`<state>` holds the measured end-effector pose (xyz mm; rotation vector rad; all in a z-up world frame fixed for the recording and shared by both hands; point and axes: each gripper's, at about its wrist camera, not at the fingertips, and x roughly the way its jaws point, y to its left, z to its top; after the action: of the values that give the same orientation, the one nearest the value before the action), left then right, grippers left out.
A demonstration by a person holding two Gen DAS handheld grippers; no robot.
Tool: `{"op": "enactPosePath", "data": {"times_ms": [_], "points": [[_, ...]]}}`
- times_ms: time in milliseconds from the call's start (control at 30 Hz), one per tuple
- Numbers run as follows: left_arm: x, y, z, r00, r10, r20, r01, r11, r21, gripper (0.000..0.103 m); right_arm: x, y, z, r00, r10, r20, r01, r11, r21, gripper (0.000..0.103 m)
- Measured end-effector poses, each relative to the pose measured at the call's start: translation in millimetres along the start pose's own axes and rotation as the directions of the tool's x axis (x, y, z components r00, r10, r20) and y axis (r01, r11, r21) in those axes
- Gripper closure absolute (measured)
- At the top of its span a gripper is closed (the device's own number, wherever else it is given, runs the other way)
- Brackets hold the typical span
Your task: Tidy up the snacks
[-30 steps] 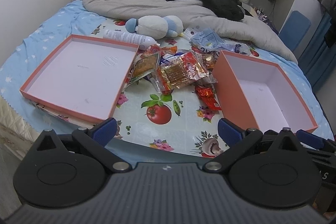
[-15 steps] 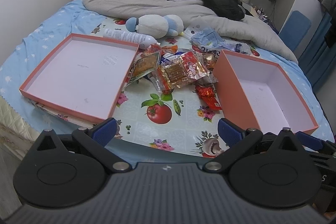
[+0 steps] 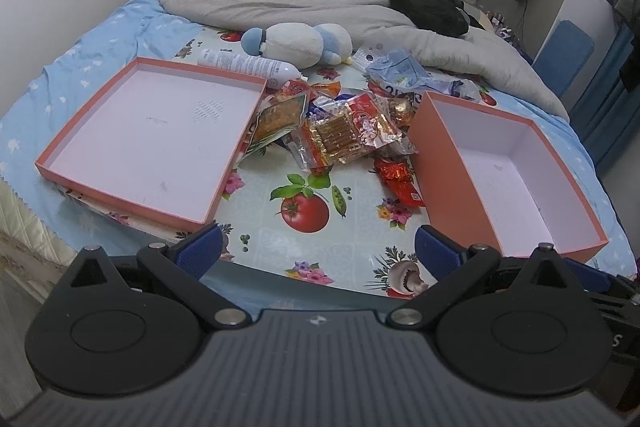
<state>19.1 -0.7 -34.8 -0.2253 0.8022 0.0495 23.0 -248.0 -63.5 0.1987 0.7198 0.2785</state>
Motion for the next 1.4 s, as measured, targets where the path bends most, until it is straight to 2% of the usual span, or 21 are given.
{"op": "enactPosePath", "data": {"times_ms": [167, 300, 367, 467, 533, 733, 867, 1167, 1233, 1333, 1400], "points": [[5, 3, -2, 1.000, -0.002, -0.022, 0.002, 1.000, -0.007, 0.000, 0, 4, -2, 1.000, 0.012, -0.006, -0.013, 1.000, -0.020, 0.000], [13, 4, -3, 0.999, -0.002, -0.032, 0.002, 1.000, -0.010, 0.000, 3, 1, -4, 1.000, -0.008, -0.018, 0.008, 1.000, -0.002, 0.000], [18, 4, -3, 0.999, 0.001, -0.037, -0.001, 1.000, -0.007, 0.000, 3, 0, -5, 1.000, -0.006, -0.016, 0.006, 1.000, 0.004, 0.005], [25, 3, -4, 0.998, -0.049, -0.042, 0.049, 0.999, 0.003, 0.000, 6, -1, -8, 1.000, -0.003, -0.020, 0.004, 1.000, 0.007, 0.010], [29, 0, -4, 0.998, -0.048, -0.043, 0.048, 0.999, 0.013, 0.000, 10, -1, -10, 0.999, -0.026, -0.025, 0.026, 1.000, -0.005, 0.021], [44, -1, -3, 0.998, -0.059, -0.038, 0.060, 0.998, 0.029, 0.000, 21, -4, -15, 0.998, -0.070, -0.006, 0.070, 0.997, -0.022, 0.021], [55, 2, 0, 0.997, -0.077, -0.019, 0.078, 0.996, 0.033, 0.001, 29, -4, -19, 0.994, -0.104, 0.036, 0.105, 0.994, -0.030, 0.020], [89, 22, 5, 0.992, -0.122, -0.026, 0.122, 0.992, -0.002, 0.001, 62, 28, -30, 0.994, -0.060, 0.088, 0.077, 0.976, -0.205, 0.021], [98, 28, 3, 0.993, -0.114, -0.026, 0.114, 0.993, -0.010, 0.001, 70, 35, -32, 0.995, -0.057, 0.086, 0.076, 0.965, -0.249, 0.021], [109, 37, 0, 0.998, -0.065, 0.003, 0.065, 0.998, 0.004, 0.001, 80, 42, -34, 0.993, -0.044, 0.111, 0.077, 0.949, -0.305, 0.021], [117, 42, 0, 0.997, -0.071, 0.002, 0.071, 0.997, -0.009, 0.001, 88, 48, -35, 0.991, -0.041, 0.125, 0.082, 0.936, -0.343, 0.022]]}}
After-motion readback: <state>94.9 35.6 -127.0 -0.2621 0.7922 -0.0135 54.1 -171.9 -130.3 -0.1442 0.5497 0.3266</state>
